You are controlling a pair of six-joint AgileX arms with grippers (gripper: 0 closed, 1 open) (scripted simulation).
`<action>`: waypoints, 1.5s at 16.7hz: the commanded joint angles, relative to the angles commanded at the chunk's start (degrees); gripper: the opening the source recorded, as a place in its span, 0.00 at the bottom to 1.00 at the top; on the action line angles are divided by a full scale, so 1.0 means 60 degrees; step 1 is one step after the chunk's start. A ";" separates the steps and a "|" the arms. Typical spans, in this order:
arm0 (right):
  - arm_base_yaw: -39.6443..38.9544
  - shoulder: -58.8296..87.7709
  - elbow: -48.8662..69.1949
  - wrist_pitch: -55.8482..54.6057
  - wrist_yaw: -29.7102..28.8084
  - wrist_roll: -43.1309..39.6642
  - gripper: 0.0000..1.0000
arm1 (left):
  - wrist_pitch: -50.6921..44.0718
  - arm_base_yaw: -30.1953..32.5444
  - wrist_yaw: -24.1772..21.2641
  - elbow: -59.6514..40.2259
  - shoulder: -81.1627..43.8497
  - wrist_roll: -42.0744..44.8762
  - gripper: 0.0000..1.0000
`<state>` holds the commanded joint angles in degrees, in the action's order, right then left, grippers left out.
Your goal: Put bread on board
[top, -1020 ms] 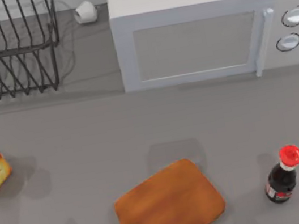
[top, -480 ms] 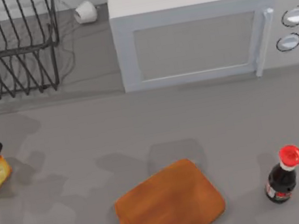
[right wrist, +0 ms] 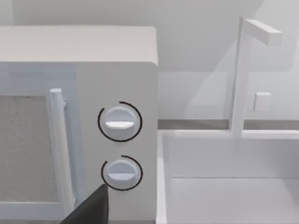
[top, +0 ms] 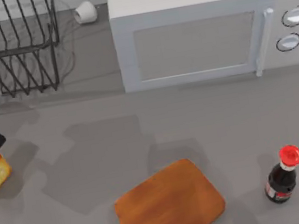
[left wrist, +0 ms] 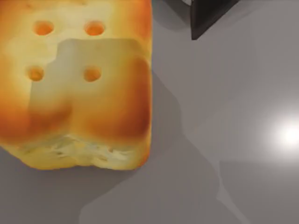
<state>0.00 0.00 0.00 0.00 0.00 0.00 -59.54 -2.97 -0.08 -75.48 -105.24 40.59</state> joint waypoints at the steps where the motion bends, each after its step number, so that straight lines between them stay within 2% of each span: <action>1: 0.0000 0.0000 0.0000 0.0000 0.0000 0.0000 1.00 | -0.0084 -0.0008 0.0001 -0.0138 -0.0144 0.0064 1.00; 8: 0.0000 0.0000 0.0000 0.0000 0.0000 0.0000 1.00 | 0.0069 0.0021 0.0001 -0.0041 -0.0251 0.0065 1.00; 14: 0.0000 0.0000 0.0000 0.0000 0.0000 0.0000 1.00 | 0.2095 -0.0019 -0.0003 0.1089 -0.1056 0.0110 1.00; 19: 0.0000 0.0000 0.0000 0.0000 0.0000 0.0000 1.00 | 0.2386 -0.0026 -0.0004 0.1296 -0.1210 0.0120 1.00; 25: 0.0000 0.0000 0.0000 0.0000 0.0000 0.0000 1.00 | 0.2386 -0.0026 -0.0004 0.1296 -0.1210 0.0120 0.55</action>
<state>0.00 0.00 0.00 0.00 0.00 0.00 -45.22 -3.13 -0.10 -67.71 -112.50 41.32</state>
